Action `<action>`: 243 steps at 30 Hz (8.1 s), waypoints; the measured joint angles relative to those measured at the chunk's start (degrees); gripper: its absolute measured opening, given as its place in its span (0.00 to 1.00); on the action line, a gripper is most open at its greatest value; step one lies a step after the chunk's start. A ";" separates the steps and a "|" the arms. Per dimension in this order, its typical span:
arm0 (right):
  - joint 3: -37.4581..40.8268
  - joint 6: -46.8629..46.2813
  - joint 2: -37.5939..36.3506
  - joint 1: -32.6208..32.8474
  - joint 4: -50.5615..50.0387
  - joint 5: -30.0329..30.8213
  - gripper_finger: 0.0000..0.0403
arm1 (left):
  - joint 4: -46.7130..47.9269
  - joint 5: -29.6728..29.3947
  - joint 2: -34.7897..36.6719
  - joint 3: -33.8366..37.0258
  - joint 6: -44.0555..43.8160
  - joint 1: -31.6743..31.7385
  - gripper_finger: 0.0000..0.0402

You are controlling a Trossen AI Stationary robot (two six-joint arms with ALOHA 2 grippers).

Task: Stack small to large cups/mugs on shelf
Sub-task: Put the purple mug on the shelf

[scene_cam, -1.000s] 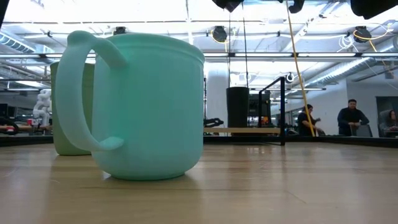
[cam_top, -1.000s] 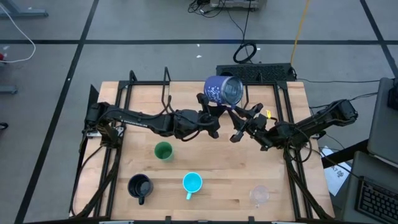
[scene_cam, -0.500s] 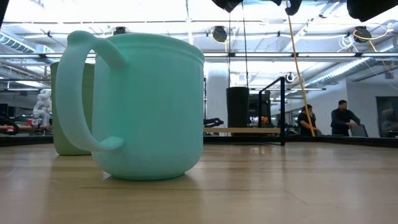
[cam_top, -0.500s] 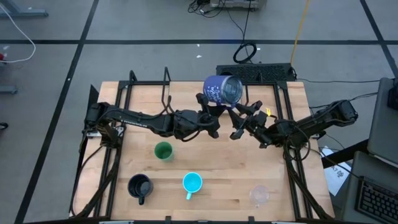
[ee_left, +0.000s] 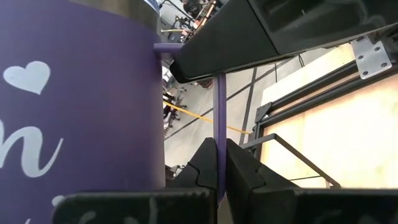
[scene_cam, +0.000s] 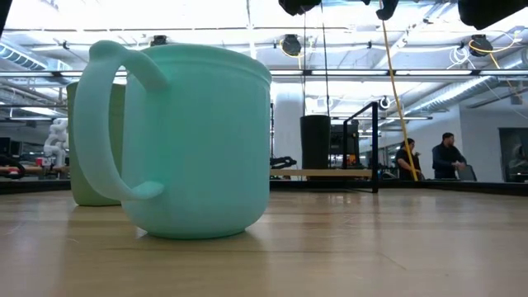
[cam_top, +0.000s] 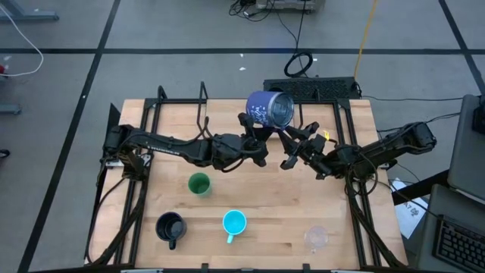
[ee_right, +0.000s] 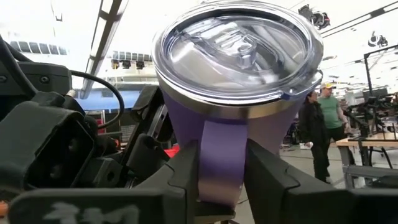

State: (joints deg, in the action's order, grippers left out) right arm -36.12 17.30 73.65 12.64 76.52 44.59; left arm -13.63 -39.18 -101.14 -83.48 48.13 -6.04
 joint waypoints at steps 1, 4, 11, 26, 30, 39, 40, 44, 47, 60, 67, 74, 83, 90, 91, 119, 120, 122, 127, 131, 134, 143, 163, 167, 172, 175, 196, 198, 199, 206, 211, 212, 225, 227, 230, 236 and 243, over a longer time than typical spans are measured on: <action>0.00 -0.08 -0.02 -0.02 -0.03 0.01 0.22 | 0.02 -0.03 0.00 0.00 -0.04 0.00 0.02; 0.00 -0.08 -0.03 -0.34 -0.51 0.01 0.24 | -0.10 -0.04 0.00 0.00 -0.49 -0.04 0.02; -0.02 0.25 -0.07 -1.07 -2.66 0.02 0.34 | 0.00 0.37 0.00 0.00 -2.37 -0.09 0.02; -0.02 -1.42 -0.02 -2.45 -3.62 -0.93 0.21 | -1.05 1.53 -0.04 0.00 -2.81 -0.33 0.02; -0.02 -1.33 -0.02 -2.47 -3.62 -0.84 0.21 | -1.00 1.60 -0.04 0.00 -3.84 -0.37 0.03; 0.07 -1.25 0.07 -3.34 -4.88 2.36 0.19 | 0.36 3.41 0.14 -0.17 -5.10 -1.26 0.10; 0.07 -2.19 0.07 -3.24 -5.45 2.13 0.18 | 0.43 3.86 0.11 -0.17 -5.06 -1.22 0.11; 0.07 -1.77 0.03 -3.30 -6.27 0.78 0.12 | 0.27 4.57 0.11 -0.17 -5.21 -1.41 0.11; 0.07 -2.40 0.00 -3.30 -7.13 0.78 0.07 | 1.18 4.59 0.11 -0.11 -5.20 -1.44 0.11; 0.06 -2.86 -0.20 -3.23 -11.36 0.15 0.01 | 8.34 1.51 1.87 0.02 -6.17 -3.24 0.12; 0.00 -4.44 -0.22 -3.24 -15.00 -7.96 0.00 | 21.69 5.22 8.87 0.00 -14.78 -4.22 0.12; 0.00 -10.27 -0.22 -5.09 -22.88 -19.44 0.00 | 33.96 27.27 18.04 -0.04 -20.41 -0.82 0.12; -0.02 -14.80 -0.22 -6.45 -34.15 -32.02 0.00 | 45.61 40.55 22.60 -0.02 -21.41 5.79 0.21; -0.02 -18.77 -0.22 -6.45 -41.73 -39.05 0.00 | 47.72 41.93 19.37 0.09 -19.39 4.87 0.48; -0.02 -19.61 -0.22 -6.41 -42.86 -39.69 0.00 | 47.28 41.19 18.93 0.07 -18.74 4.47 0.51; -0.02 -25.96 -0.28 2.23 -55.13 -62.68 0.01 | 45.86 38.83 8.50 0.02 -14.79 -2.12 0.63; -0.02 -26.09 -0.28 2.23 -55.84 -62.72 0.01 | 46.05 39.36 8.50 0.02 -15.52 -2.04 0.63; -0.02 -26.11 -0.28 2.21 -57.15 -62.72 0.01 | 45.59 40.30 7.82 0.02 -16.32 -2.01 0.64; -0.02 -25.73 -0.28 2.22 -57.52 -61.95 0.01 | 43.35 38.76 5.06 0.96 -17.44 -2.51 0.75; -0.02 -25.61 -0.28 2.19 -57.28 -60.83 0.01 | 42.97 36.57 3.97 0.94 -20.18 -2.36 0.87; -0.02 -25.23 -0.28 2.02 -57.51 -60.33 0.01 | 43.79 34.95 4.22 0.98 -22.72 -2.50 0.92; -0.02 -22.23 0.44 0.32 -50.89 -49.75 0.01 | 51.28 24.46 14.06 0.91 -33.93 -4.34 0.83; -16.42 -13.48 25.90 -8.25 -21.85 -39.84 0.00 | 39.92 16.08 40.76 26.63 -39.08 -5.34 0.68; -21.62 -13.46 29.46 -8.96 -23.88 -35.02 0.00 | 38.84 16.07 42.46 29.83 -39.26 -5.33 0.68; -24.13 -13.78 32.11 -9.69 -26.19 -29.84 0.00 | 36.63 14.97 44.33 32.90 -40.35 -5.82 0.68; -24.18 -15.13 33.35 -10.26 -25.45 -29.57 0.00 | 37.11 14.29 45.95 34.23 -39.86 -6.53 0.68; -24.46 -19.97 35.91 -15.03 -23.82 -22.08 0.00 | 31.94 10.60 49.13 34.03 -37.23 -9.38 0.68; -24.46 -21.05 35.93 -15.46 -24.38 -20.04 0.00 | 31.61 10.58 49.13 34.03 -36.69 -9.38 0.68; -24.46 -21.64 35.93 -15.66 -24.45 -18.92 0.00 | 31.44 10.60 49.12 34.03 -36.47 -9.38 0.68; -24.44 -25.60 36.01 -15.85 -23.35 -13.44 0.00 | 29.55 10.60 49.11 34.03 -34.82 -9.35 0.68; -26.25 -25.40 40.42 -15.98 -17.10 -12.80 0.00 | 29.37 10.62 49.09 34.03 -34.31 -8.98 0.68; -26.86 -25.32 41.41 -16.10 -17.02 -12.89 0.00 | 29.29 10.60 49.09 34.03 -34.31 -8.95 0.68; -30.18 -27.16 45.33 -20.04 -18.03 -12.84 0.00 | 29.42 10.62 49.09 34.02 -34.60 -8.66 0.68; -30.17 -27.76 45.33 -20.47 -18.88 -12.83 0.00 | 29.44 10.64 49.09 34.01 -34.50 -8.66 0.68; -30.16 -28.46 45.33 -20.95 -19.82 -12.83 0.00 | 29.64 10.64 49.07 34.01 -34.46 -8.66 0.68; -30.16 -27.86 45.33 -22.21 -19.84 -12.92 0.00 | 29.64 10.67 49.07 34.01 -34.30 -8.66 0.68; -30.14 -28.62 45.92 -22.19 -18.62 -12.71 0.00 | 29.64 10.67 49.07 34.01 -34.01 -8.66 0.68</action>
State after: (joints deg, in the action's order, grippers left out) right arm -66.26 -11.32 119.56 -9.55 57.90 31.88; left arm 16.01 -28.51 -52.07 -49.47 14.12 -14.70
